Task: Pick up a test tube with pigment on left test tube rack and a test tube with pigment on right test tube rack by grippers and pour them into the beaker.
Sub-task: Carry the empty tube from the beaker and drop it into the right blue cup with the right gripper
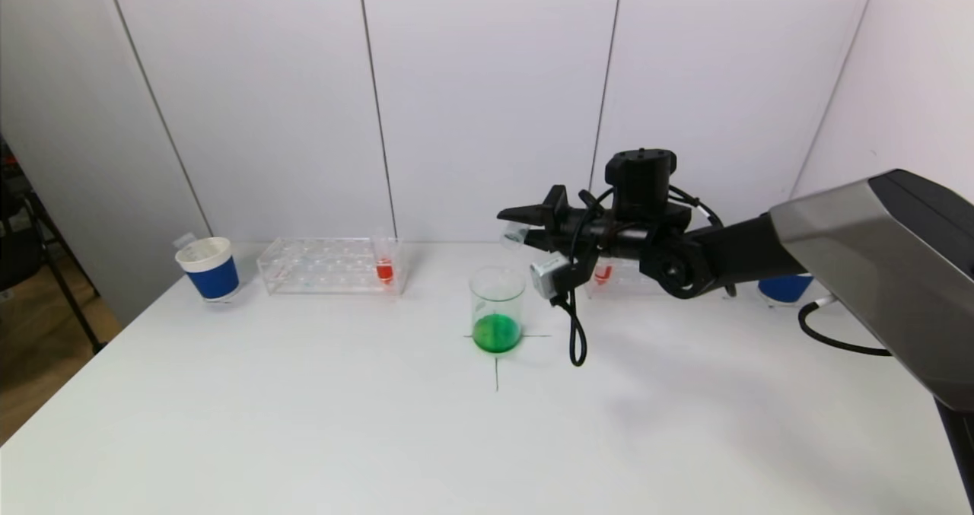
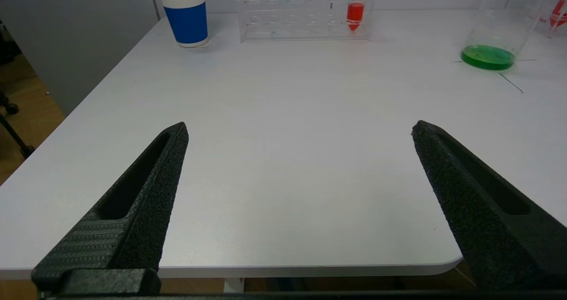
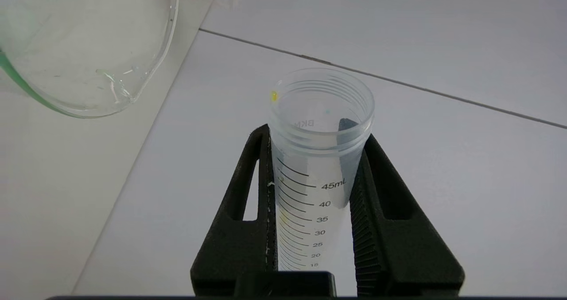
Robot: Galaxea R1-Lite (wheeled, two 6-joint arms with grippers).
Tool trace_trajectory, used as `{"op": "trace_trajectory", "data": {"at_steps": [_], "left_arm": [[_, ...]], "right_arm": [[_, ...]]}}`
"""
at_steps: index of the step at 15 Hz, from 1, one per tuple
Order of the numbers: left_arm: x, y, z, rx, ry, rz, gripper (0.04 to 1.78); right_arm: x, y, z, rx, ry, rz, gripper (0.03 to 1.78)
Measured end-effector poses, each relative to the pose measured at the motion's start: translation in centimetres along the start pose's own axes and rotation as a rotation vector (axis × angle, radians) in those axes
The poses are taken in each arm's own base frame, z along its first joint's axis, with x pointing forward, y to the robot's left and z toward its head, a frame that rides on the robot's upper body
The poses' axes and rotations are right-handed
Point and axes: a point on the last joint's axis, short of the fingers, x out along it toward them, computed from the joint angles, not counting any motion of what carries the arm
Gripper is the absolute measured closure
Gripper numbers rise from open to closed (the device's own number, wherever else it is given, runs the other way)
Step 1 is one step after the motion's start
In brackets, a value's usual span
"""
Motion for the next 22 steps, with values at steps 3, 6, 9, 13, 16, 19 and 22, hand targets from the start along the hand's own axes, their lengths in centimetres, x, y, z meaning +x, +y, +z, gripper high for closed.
{"op": "trace_trajectory", "data": {"at_steps": [3,6,9,13,16,19,22], "left_arm": [[0.0,0.0,0.0,0.0,0.0,0.0,0.06],[0.0,0.0,0.0,0.0,0.0,0.0,0.06],[0.0,0.0,0.0,0.0,0.0,0.0,0.06],[0.0,0.0,0.0,0.0,0.0,0.0,0.06],[0.0,0.0,0.0,0.0,0.0,0.0,0.06],[0.0,0.0,0.0,0.0,0.0,0.0,0.06],[0.0,0.0,0.0,0.0,0.0,0.0,0.06]], "right_arm": [[0.0,-0.1,0.0,0.128,0.001,-0.011,1.29],[-0.2,-1.1,-0.2,0.286,0.036,-0.03,1.29],[-0.4,-2.8,-0.7,0.52,0.133,-0.114,1.29],[-1.1,-4.7,-2.7,0.839,0.271,-0.332,1.29],[-1.6,-5.8,-4.0,1.057,0.344,-0.506,1.29],[-3.4,-6.5,-5.5,1.205,0.437,-0.65,1.29],[-6.3,-6.2,-8.0,1.287,0.507,-0.742,1.29]]}}
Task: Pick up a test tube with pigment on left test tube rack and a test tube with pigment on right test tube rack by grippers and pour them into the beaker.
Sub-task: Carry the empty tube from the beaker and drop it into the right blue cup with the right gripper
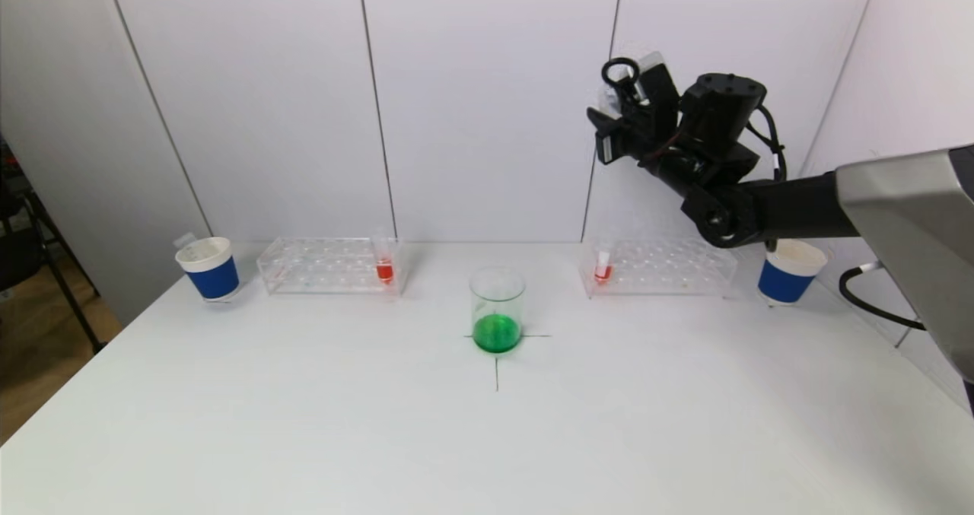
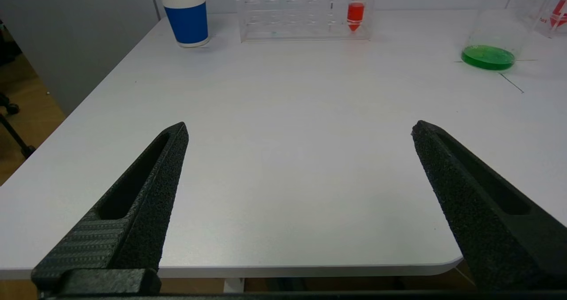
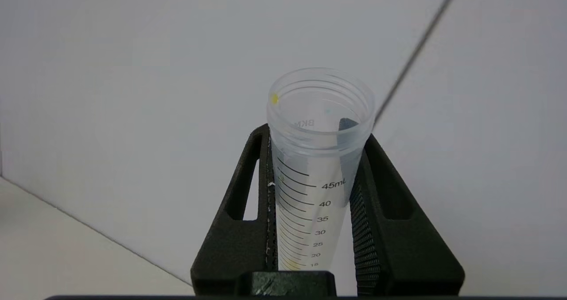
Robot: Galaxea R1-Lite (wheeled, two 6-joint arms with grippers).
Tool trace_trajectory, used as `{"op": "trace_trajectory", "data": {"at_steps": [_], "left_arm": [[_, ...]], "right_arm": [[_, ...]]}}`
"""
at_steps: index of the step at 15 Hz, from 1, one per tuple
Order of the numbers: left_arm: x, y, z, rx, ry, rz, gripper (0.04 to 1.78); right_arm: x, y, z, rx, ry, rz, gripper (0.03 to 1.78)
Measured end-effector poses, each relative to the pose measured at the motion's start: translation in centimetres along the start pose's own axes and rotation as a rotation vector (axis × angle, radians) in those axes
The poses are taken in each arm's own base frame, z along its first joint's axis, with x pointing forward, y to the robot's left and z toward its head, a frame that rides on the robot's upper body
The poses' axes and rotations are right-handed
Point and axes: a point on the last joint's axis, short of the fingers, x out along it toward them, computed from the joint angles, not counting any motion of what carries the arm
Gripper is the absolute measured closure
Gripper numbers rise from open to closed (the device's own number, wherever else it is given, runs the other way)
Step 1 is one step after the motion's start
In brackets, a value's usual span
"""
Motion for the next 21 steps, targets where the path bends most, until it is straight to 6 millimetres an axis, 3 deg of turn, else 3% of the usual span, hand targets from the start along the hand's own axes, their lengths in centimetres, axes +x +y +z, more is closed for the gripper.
{"op": "trace_trajectory", "data": {"at_steps": [8,12,17,21], "left_arm": [[0.0,0.0,0.0,0.0,0.0,0.0,0.06],[0.0,0.0,0.0,0.0,0.0,0.001,0.06],[0.0,0.0,0.0,0.0,0.0,0.0,0.06],[0.0,0.0,0.0,0.0,0.0,0.0,0.06]], "right_arm": [[-2.7,-9.6,-3.8,0.159,0.145,-0.2,1.29],[-5.1,-12.3,-4.6,0.207,0.2,-0.264,1.29],[-7.9,-14.5,-4.2,0.253,0.227,-0.322,1.29],[-10.0,-16.0,-5.3,0.263,0.271,-0.369,1.29]]}}
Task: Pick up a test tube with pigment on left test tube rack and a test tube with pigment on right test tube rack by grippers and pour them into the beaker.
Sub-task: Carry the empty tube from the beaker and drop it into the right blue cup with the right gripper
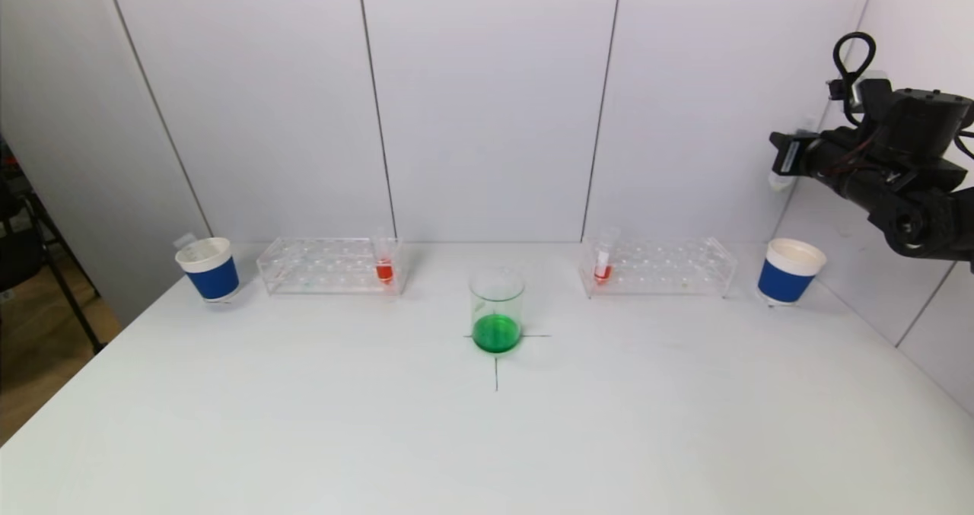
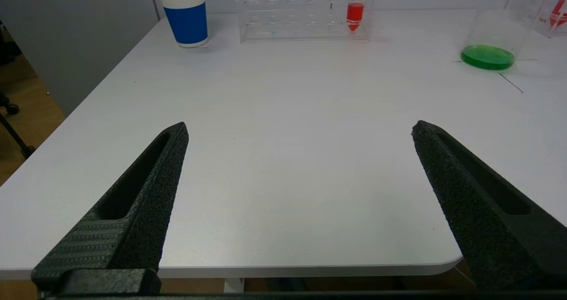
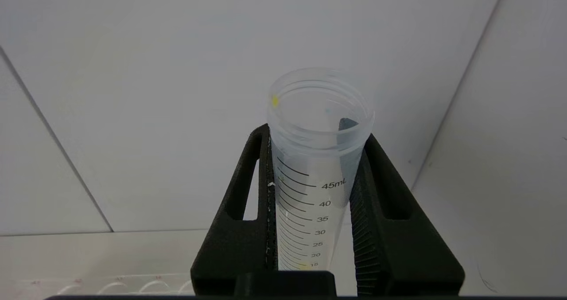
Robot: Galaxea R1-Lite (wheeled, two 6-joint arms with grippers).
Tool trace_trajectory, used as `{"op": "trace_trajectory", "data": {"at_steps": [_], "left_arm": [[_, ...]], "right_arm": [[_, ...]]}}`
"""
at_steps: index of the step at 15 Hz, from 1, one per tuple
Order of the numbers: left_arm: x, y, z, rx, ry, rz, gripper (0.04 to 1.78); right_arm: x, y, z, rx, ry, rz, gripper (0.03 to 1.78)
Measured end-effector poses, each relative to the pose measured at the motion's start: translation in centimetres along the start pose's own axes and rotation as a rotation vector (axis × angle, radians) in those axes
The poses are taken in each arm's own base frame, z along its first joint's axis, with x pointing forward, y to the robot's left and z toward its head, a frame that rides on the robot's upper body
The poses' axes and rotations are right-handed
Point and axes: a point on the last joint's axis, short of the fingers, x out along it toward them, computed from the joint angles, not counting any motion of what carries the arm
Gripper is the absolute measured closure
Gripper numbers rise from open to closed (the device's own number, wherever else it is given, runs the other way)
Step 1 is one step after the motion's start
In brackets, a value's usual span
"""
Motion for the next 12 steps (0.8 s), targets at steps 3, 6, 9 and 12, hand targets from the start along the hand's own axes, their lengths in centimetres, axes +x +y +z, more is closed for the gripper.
{"op": "trace_trajectory", "data": {"at_steps": [3,6,9,12], "left_arm": [[0.0,0.0,0.0,0.0,0.0,0.0,0.06],[0.0,0.0,0.0,0.0,0.0,0.0,0.06],[0.0,0.0,0.0,0.0,0.0,0.0,0.06],[0.0,0.0,0.0,0.0,0.0,0.0,0.06]], "right_arm": [[-0.1,-0.8,-1.0,0.029,0.032,-0.019,1.29],[-0.1,-1.1,-2.2,0.034,0.067,-0.029,1.29],[-0.2,-1.6,-3.5,0.039,0.107,-0.04,1.29],[-0.5,-2.8,-4.6,0.036,0.09,-0.065,1.29]]}}
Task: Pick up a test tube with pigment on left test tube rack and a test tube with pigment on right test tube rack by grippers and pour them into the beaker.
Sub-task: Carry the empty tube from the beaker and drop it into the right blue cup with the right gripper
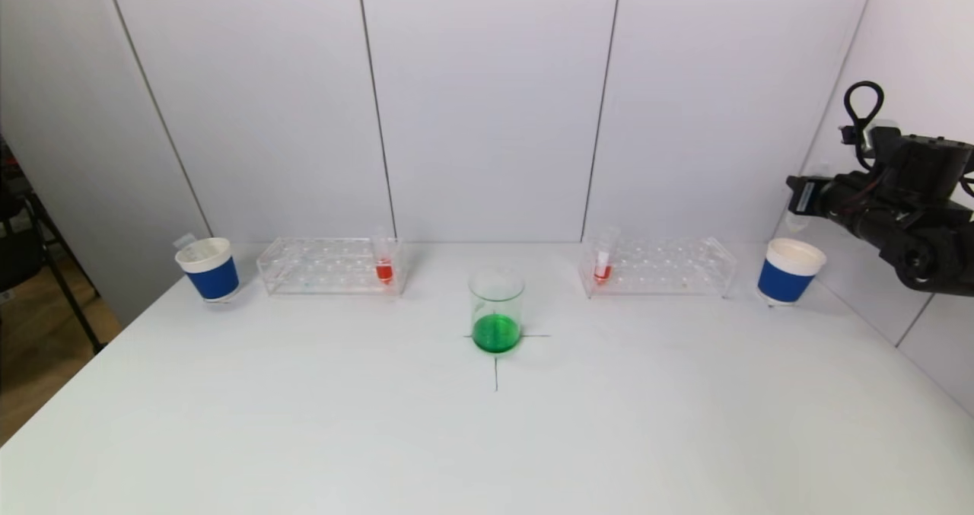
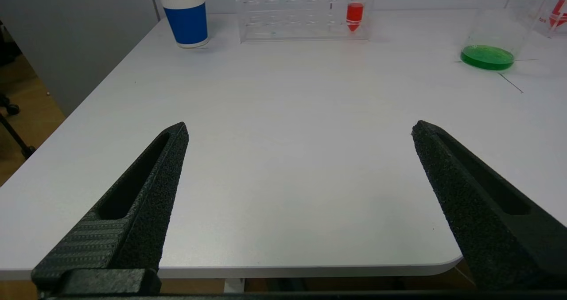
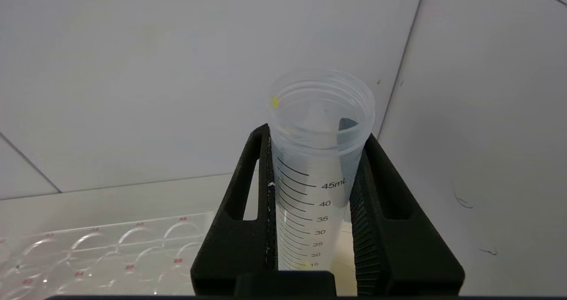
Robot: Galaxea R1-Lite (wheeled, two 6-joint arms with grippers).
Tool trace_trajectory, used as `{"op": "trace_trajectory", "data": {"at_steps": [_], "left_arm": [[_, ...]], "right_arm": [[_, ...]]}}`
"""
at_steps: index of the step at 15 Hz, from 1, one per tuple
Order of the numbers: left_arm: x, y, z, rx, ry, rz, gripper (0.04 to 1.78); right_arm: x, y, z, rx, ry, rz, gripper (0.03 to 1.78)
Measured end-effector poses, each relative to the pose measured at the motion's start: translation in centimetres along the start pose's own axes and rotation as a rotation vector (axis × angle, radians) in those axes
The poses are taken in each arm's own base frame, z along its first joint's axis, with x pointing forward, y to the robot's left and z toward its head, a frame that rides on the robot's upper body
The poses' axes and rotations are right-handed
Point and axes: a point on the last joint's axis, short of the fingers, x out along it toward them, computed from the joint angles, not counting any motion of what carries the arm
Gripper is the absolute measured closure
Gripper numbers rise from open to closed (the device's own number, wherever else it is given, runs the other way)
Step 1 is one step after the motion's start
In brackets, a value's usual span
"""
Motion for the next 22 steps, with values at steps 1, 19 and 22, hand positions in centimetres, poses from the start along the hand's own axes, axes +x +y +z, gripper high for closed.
{"op": "trace_trajectory", "data": {"at_steps": [1,19,22], "left_arm": [[0.0,0.0,0.0,-0.001,0.0,0.0,0.06],[0.0,0.0,0.0,0.0,0.0,0.0,0.06],[0.0,0.0,0.0,0.0,0.0,0.0,0.06]], "right_arm": [[0.0,-0.4,-0.3,-0.001,-0.016,-0.006,1.29],[0.6,-2.2,-6.8,0.009,0.077,-0.033,1.29],[0.5,-2.2,-7.1,0.011,0.087,-0.033,1.29]]}}
